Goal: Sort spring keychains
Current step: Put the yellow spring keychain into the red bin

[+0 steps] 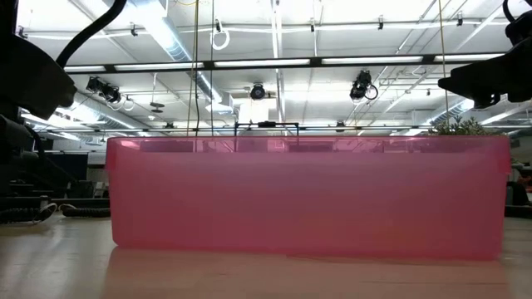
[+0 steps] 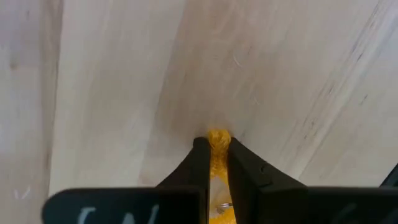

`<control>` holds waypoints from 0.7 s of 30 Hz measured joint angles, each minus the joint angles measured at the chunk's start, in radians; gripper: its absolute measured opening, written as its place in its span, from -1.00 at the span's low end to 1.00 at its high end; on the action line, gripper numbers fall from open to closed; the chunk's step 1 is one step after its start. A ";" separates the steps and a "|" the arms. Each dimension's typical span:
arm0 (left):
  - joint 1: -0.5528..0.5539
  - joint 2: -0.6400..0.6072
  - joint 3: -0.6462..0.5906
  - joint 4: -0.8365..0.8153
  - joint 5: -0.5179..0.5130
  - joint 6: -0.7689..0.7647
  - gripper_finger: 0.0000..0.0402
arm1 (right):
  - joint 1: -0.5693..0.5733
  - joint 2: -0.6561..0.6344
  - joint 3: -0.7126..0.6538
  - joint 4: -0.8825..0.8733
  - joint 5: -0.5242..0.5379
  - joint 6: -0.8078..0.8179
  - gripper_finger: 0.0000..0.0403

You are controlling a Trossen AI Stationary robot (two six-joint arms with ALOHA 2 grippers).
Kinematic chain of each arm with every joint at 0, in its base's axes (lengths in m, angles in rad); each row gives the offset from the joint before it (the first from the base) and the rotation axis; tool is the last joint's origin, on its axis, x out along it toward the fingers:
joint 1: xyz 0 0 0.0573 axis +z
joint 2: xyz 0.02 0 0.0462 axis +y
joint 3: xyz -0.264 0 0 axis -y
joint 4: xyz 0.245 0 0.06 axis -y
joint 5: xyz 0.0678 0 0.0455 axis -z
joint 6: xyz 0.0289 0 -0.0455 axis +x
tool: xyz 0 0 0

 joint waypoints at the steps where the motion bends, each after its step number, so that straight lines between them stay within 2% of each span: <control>1: 0.000 0.000 0.000 0.000 -0.001 0.000 -0.85 | 0.000 0.000 0.000 0.000 0.000 0.000 -0.02; 21: -0.002 0.000 0.000 0.001 -0.007 0.002 -0.85 | 0.000 0.000 0.000 0.000 0.000 0.000 -0.02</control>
